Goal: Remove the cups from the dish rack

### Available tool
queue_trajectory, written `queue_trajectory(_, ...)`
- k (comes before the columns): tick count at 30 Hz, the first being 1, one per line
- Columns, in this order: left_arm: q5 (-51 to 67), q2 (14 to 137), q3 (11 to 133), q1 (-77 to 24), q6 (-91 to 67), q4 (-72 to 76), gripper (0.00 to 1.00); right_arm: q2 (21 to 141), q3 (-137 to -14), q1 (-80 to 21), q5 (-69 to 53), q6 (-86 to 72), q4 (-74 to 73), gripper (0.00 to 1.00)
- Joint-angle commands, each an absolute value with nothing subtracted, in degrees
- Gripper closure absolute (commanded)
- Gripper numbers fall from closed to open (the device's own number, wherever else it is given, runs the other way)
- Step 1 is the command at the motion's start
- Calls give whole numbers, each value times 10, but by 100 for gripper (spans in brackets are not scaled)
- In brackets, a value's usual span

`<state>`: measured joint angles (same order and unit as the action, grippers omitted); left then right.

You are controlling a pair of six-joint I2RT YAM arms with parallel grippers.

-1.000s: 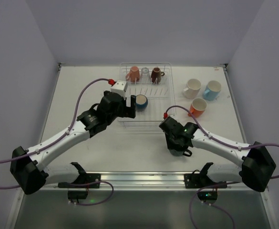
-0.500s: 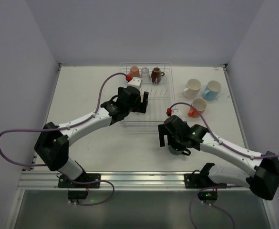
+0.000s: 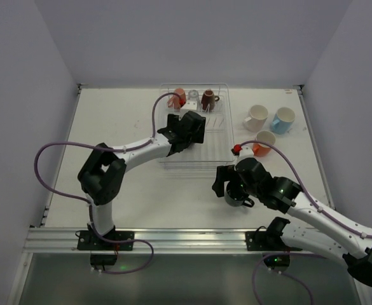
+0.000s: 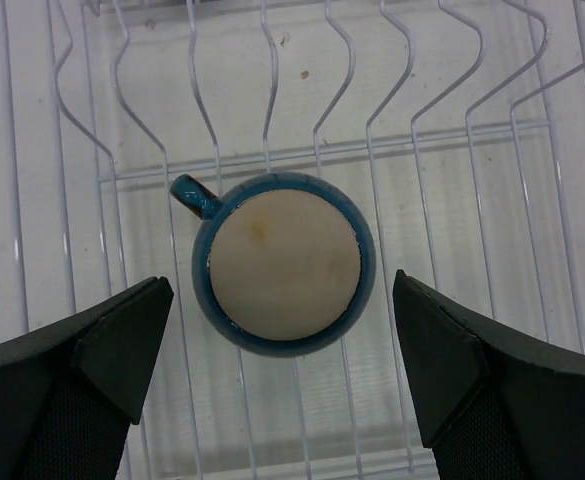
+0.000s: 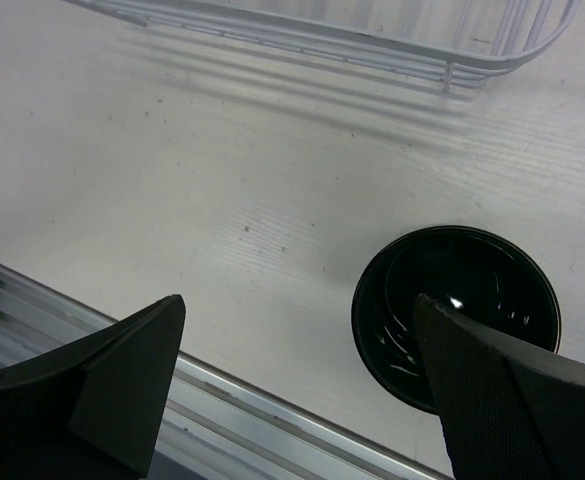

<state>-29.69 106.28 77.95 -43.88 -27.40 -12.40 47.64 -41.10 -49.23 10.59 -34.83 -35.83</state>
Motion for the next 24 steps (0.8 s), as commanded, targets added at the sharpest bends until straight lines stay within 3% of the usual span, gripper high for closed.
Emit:
queue_trajectory(1, -335, 1092, 824, -438, -298, -93, 0, 473, -405, -497, 81, -337, -327, 1)
queue_trajectory(14, -348, 1176, 861, -428, -294, -86, 0, 439, -410, -497, 47, -324, -320, 1)
queue_trajectory(16, -345, 1178, 861, -427, -294, -83, 4, 433, -413, -497, 42, -324, -316, 1)
queue_trajectory(17, -345, 1176, 854, -426, -293, -80, 7, 425, -414, -496, 37, -324, -316, 1)
queue_trajectory(18, -345, 1172, 848, -426, -287, -67, 20, 420, -416, -497, 35, -325, -313, 1)
queue_trajectory(20, -346, 1151, 828, -425, -280, -49, 36, 409, -418, -497, 29, -327, -308, 1)
queue_trajectory(24, -355, 1101, 787, -422, -277, -34, 59, 390, -424, -497, 41, -335, -297, 1)
